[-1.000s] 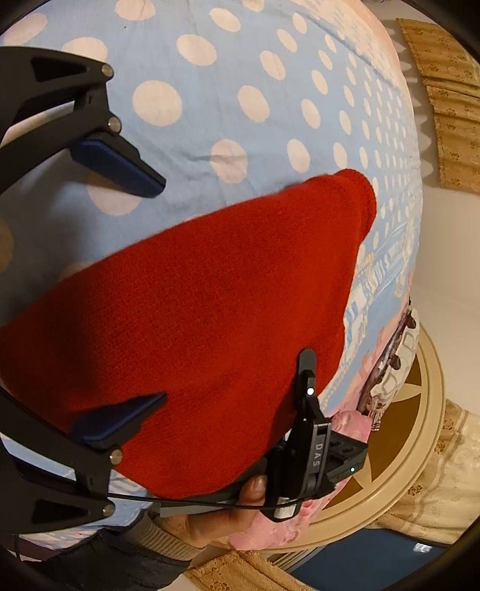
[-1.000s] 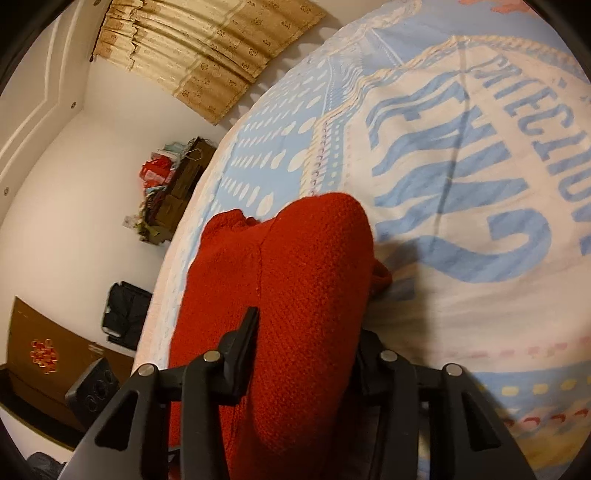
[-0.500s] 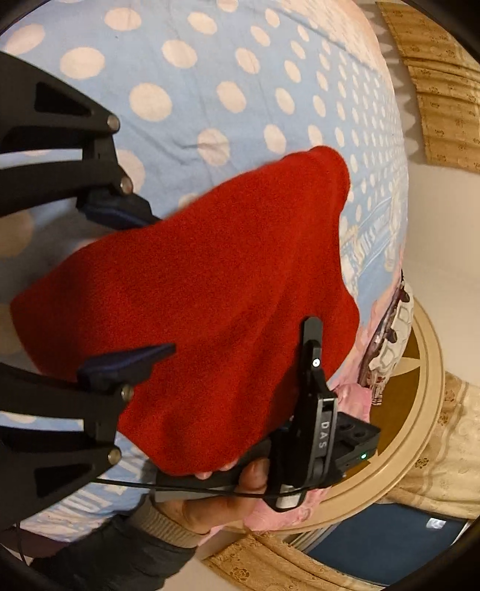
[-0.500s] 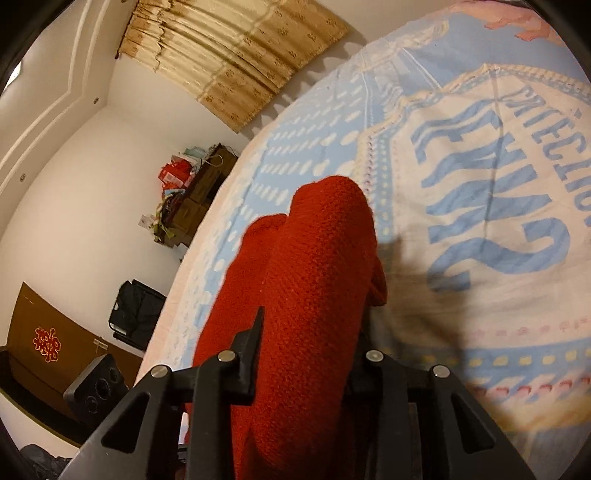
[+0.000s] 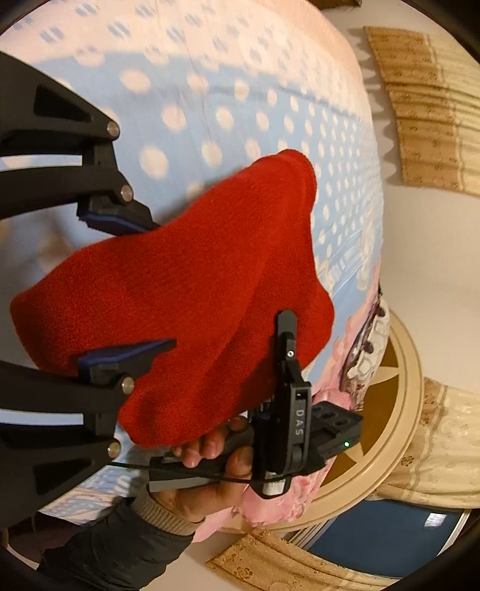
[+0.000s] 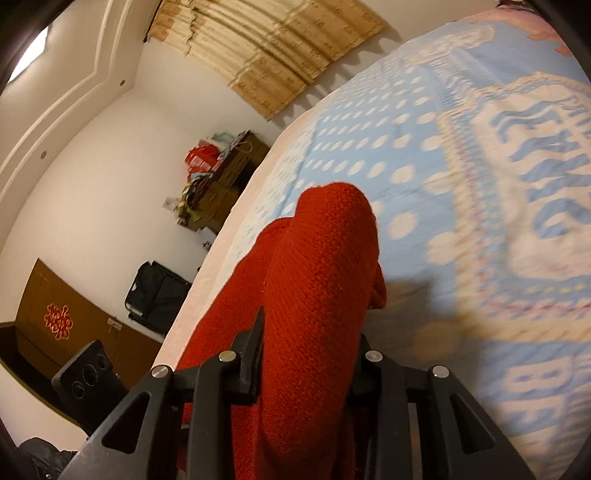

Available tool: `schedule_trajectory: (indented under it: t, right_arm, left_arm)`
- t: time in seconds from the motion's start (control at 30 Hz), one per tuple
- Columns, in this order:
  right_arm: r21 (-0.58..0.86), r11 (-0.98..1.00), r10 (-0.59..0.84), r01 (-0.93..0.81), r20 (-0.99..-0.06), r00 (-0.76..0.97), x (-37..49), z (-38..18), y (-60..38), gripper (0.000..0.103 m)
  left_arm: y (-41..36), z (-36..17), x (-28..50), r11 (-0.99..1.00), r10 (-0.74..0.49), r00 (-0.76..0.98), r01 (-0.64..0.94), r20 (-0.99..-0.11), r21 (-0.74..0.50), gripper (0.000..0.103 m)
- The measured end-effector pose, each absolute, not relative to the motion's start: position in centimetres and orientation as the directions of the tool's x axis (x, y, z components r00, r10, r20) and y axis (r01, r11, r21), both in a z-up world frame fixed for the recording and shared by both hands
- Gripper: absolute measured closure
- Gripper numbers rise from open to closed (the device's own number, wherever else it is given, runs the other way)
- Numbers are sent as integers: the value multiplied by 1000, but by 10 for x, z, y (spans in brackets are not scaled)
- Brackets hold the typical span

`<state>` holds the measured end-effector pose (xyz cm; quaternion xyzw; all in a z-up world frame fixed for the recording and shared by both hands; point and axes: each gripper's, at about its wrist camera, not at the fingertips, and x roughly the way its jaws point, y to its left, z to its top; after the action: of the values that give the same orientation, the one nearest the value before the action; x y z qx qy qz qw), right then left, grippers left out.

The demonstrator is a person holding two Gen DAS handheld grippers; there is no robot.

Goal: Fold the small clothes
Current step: 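Lift the red sweater with the right tool and carry it along the bed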

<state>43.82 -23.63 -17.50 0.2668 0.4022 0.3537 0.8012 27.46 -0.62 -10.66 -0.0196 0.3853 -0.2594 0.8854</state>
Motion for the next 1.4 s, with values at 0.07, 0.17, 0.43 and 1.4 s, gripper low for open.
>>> schedule_trajectory:
  t: [0.07,0.17,0.43,1.4]
  right_arm:
    - [716,591,797,-373,-445,409,434,-172,-219,71]
    - [718,567,818,-403,-433,379,430,-167,-186,71]
    - [722,504,863,-474,-407,298,426,-153,-103,71]
    - [739,372,888,-561,-459,-15,428,-198,143,71]
  left_arm:
    - [9,-101,264,877,-457,593,426,-662,-224,52]
    - [28,-95,255,896,-426,625,394,-654,-207,53]
    - [85,-83,231,940,-340,713,279,-613,-196,53]
    - [219,-142,177,962,-101,748,-94,-656,-255,53]
